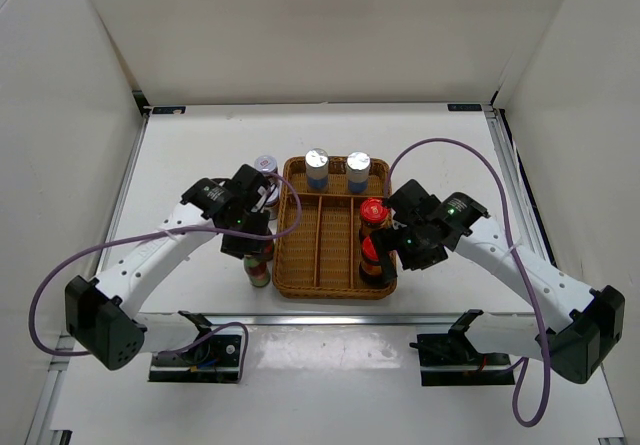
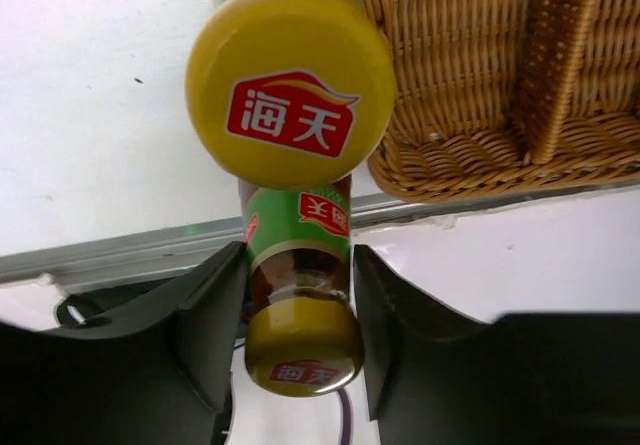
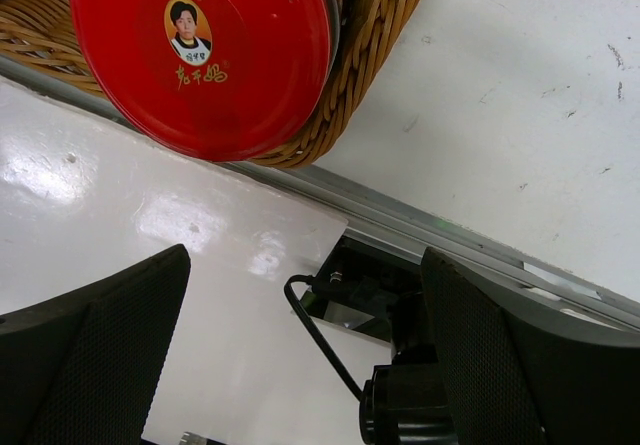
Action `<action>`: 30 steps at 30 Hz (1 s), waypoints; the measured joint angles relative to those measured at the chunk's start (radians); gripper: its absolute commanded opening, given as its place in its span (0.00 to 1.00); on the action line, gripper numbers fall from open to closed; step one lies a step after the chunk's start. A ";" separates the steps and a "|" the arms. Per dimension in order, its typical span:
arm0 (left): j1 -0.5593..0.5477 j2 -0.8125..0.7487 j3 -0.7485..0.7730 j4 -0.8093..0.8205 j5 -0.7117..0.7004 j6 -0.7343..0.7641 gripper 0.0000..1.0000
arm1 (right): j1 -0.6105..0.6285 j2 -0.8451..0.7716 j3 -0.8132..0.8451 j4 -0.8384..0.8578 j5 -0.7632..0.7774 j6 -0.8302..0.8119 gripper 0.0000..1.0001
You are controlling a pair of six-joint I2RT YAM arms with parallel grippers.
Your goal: Organize the condiment bottles
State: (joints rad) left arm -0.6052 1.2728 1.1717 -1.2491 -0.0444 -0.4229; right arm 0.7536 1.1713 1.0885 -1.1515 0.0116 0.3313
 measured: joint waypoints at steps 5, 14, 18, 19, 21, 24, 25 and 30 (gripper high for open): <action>-0.016 0.005 0.009 -0.013 -0.007 -0.016 0.23 | 0.000 0.000 0.000 0.000 0.001 0.000 0.99; -0.032 0.063 0.204 -0.130 -0.018 -0.071 0.11 | 0.000 0.000 -0.002 0.000 0.008 0.000 0.99; -0.032 0.129 0.442 -0.189 -0.028 -0.066 0.11 | 0.000 0.000 -0.006 0.001 0.011 0.001 0.99; -0.034 0.144 0.507 -0.178 -0.013 -0.064 0.11 | 0.000 0.000 -0.006 0.000 0.013 0.002 0.99; -0.036 0.165 0.619 -0.160 0.024 -0.068 0.11 | 0.000 -0.003 -0.006 0.000 0.029 0.006 0.99; -0.046 0.198 0.749 -0.142 0.071 -0.080 0.11 | -0.006 -0.023 -0.006 0.000 0.050 0.011 0.99; -0.052 0.213 0.784 -0.135 0.077 -0.084 0.11 | -0.010 -0.034 -0.006 0.000 0.055 0.012 0.99; -0.117 0.352 0.914 -0.129 0.083 -0.092 0.11 | -0.020 -0.064 -0.006 0.000 0.068 0.018 0.99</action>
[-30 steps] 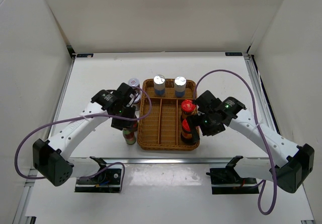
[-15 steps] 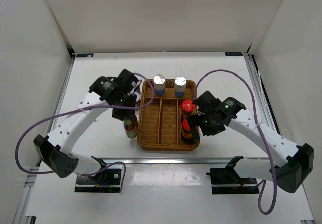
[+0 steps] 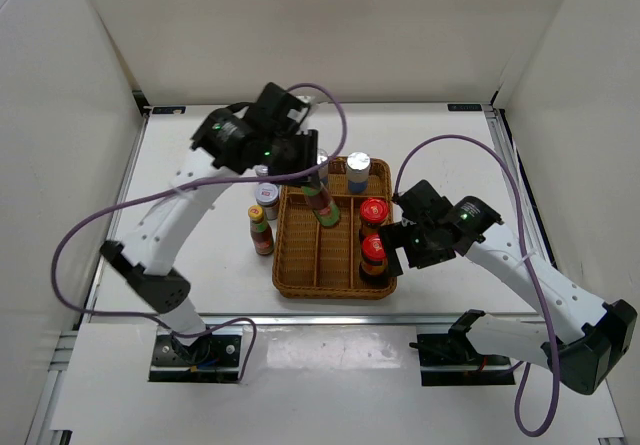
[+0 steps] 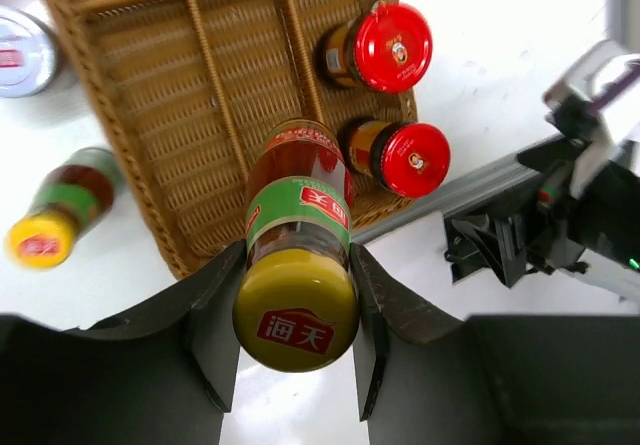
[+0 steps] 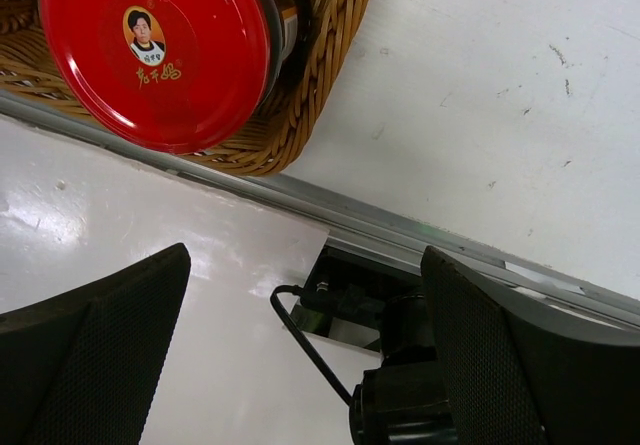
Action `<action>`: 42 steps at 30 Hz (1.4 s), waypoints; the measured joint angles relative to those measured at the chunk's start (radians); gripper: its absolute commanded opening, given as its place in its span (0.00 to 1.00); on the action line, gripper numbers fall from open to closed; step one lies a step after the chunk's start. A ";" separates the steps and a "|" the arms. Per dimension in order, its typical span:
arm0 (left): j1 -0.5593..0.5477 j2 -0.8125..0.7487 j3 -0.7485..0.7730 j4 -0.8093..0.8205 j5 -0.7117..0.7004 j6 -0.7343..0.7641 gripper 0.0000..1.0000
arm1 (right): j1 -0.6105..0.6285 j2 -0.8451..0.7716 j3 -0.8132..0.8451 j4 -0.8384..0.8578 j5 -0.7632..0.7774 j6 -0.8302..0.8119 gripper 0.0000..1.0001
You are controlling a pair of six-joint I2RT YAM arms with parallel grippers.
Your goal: Organize the condiment bottles
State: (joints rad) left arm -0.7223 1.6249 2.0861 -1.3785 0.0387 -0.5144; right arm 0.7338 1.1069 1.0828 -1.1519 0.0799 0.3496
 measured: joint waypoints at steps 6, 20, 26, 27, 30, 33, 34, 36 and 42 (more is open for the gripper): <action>-0.055 0.257 0.111 -0.004 -0.041 0.009 0.11 | 0.000 -0.001 0.000 0.000 0.003 0.002 0.99; -0.064 0.522 0.145 0.024 -0.202 0.026 0.16 | 0.000 -0.062 0.000 -0.006 0.003 0.005 0.99; -0.065 0.529 0.162 0.024 -0.232 0.040 0.84 | 0.000 -0.067 0.000 -0.009 0.003 0.006 0.99; -0.065 0.529 0.167 0.024 -0.242 0.044 1.00 | 0.000 -0.066 0.000 -0.009 0.003 0.006 0.99; -0.064 0.525 0.176 0.024 -0.278 0.041 1.00 | 0.000 -0.064 0.000 -0.009 0.003 0.005 0.99; -0.061 0.506 0.194 0.024 -0.318 0.045 1.00 | 0.000 -0.057 0.000 -0.009 0.002 0.005 0.99; -0.061 0.488 0.194 0.025 -0.338 0.046 1.00 | 0.000 -0.055 0.000 -0.008 -0.002 0.004 0.99; -0.061 0.419 0.161 0.039 -0.386 0.046 1.00 | 0.000 -0.053 0.000 -0.008 -0.006 0.003 0.99; -0.061 -0.127 -0.315 0.100 -0.504 -0.023 1.00 | 0.000 -0.031 0.000 -0.007 -0.028 -0.012 0.99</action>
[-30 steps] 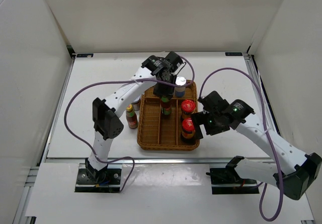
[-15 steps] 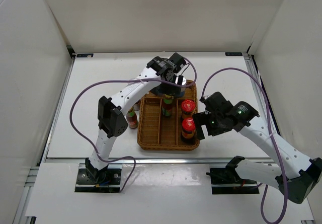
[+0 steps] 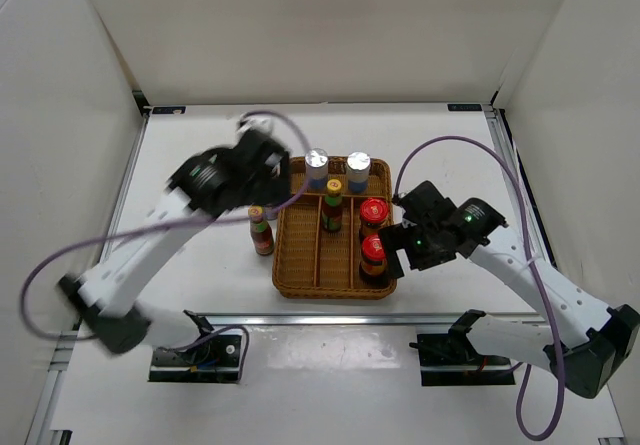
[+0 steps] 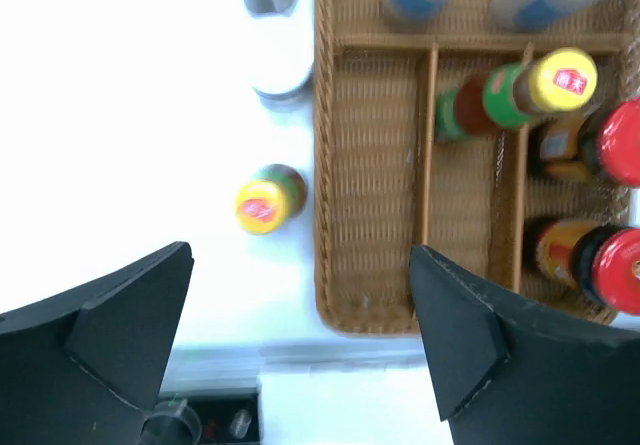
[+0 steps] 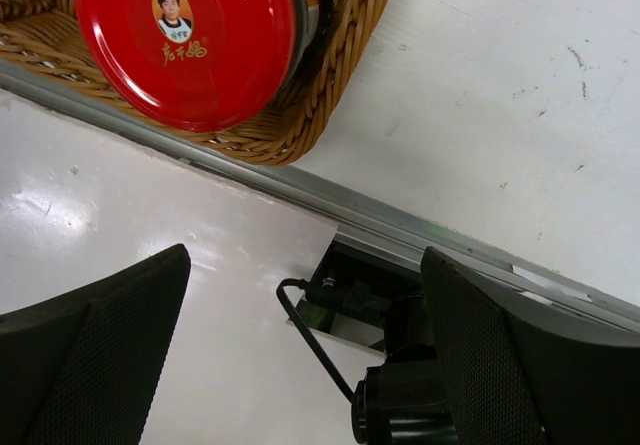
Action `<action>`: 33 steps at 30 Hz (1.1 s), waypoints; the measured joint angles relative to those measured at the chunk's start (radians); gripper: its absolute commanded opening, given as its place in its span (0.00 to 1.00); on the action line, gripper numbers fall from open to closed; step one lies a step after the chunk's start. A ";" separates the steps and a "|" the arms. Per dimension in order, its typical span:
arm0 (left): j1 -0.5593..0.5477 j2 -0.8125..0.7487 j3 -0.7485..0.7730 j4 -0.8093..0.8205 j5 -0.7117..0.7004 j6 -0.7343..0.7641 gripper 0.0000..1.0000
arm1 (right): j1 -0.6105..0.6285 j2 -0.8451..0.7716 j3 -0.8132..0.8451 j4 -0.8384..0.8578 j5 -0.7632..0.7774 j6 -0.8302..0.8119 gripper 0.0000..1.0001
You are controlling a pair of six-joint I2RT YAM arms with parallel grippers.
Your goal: Organize the condiment bottles
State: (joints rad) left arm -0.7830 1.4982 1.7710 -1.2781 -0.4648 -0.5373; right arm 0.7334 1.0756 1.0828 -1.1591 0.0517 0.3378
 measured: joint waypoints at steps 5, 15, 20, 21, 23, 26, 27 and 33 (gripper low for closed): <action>0.002 -0.508 -0.498 0.125 -0.037 -0.109 1.00 | -0.006 0.019 0.000 0.006 -0.033 -0.013 0.99; 0.002 -0.445 -0.684 0.271 -0.098 -0.159 1.00 | -0.007 0.042 0.000 0.010 -0.075 -0.035 0.99; 0.002 -0.394 -0.700 0.366 -0.105 -0.148 1.00 | -0.007 0.046 0.000 0.010 -0.082 -0.039 0.99; 0.002 -0.386 -0.705 0.375 -0.106 -0.148 1.00 | -0.007 0.046 0.000 0.010 -0.082 -0.040 0.99; 0.003 -0.369 -0.718 0.401 -0.109 -0.145 0.96 | -0.007 0.046 0.000 0.010 -0.083 -0.040 0.99; 0.013 -0.347 -0.746 0.441 -0.112 -0.143 0.82 | -0.007 0.046 0.000 0.010 -0.085 -0.041 0.99; 0.019 -0.343 -0.755 0.452 -0.112 -0.140 0.80 | -0.007 0.046 0.000 0.010 -0.085 -0.042 0.99; 0.069 -0.339 -0.767 0.507 -0.121 -0.121 0.73 | -0.007 0.051 0.000 0.010 -0.085 -0.044 0.99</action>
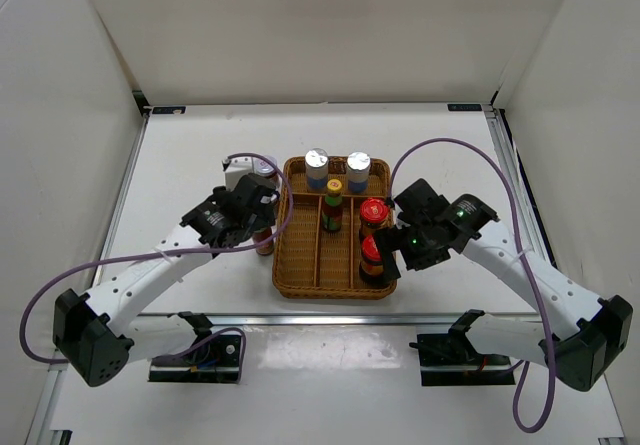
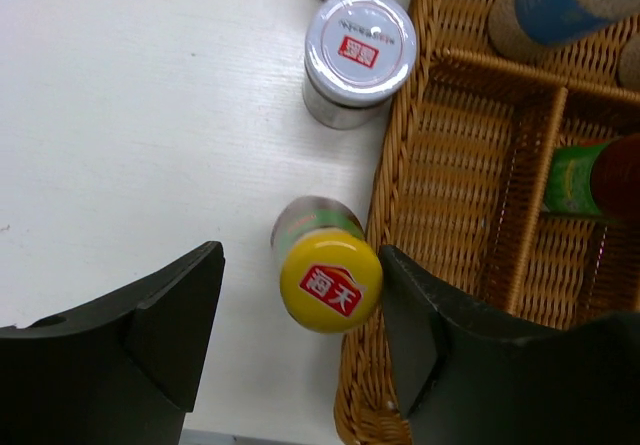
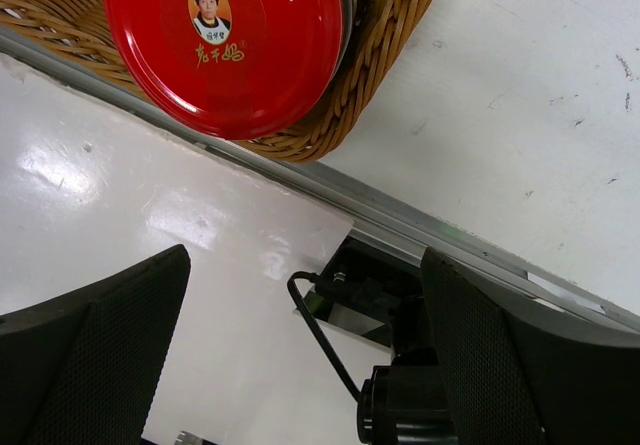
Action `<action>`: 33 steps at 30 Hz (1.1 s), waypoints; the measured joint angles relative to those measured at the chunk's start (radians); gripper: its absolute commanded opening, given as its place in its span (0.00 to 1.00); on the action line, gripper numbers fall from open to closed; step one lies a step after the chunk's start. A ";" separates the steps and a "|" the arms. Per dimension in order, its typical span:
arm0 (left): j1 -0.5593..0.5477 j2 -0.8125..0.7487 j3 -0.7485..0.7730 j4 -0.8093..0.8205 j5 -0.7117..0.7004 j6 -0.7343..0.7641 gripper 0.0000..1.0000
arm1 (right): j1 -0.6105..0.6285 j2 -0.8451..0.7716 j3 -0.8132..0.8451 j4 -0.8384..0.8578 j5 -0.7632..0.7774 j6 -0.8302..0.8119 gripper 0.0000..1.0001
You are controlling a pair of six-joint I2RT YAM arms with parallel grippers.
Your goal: Organize the condiment bottles
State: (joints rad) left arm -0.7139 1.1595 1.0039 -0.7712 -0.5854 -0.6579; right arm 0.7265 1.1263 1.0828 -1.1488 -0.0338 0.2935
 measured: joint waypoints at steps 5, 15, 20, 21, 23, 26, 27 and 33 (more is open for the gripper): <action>0.038 0.000 0.000 0.040 0.000 0.040 0.84 | 0.000 0.004 0.000 0.000 -0.002 -0.003 0.99; 0.070 0.013 0.000 0.084 0.062 0.087 0.36 | 0.000 0.004 0.000 0.000 -0.008 -0.006 0.99; 0.072 0.008 0.003 0.079 0.097 0.111 0.21 | 0.000 0.004 0.000 0.000 -0.008 -0.007 0.99; 0.072 0.004 0.005 0.071 0.106 0.112 0.18 | 0.000 0.004 0.000 0.000 -0.008 -0.007 0.99; 0.072 -0.004 0.009 0.056 0.127 0.113 0.11 | 0.000 0.005 0.000 0.000 -0.008 -0.007 0.99; 0.072 -0.008 0.053 0.003 0.148 0.121 0.11 | 0.000 0.010 0.000 0.000 -0.009 -0.007 0.99; 0.072 -0.008 0.083 -0.024 0.154 0.126 0.11 | 0.000 0.011 0.000 0.000 -0.011 -0.007 0.99; 0.066 -0.011 0.329 -0.114 0.156 0.171 0.11 | 0.000 0.013 0.000 0.000 -0.018 -0.007 0.99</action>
State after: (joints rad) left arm -0.6483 1.1488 1.3331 -0.8856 -0.4290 -0.4873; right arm 0.7265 1.1397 1.0828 -1.1484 -0.0517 0.2863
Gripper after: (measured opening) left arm 0.480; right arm 0.994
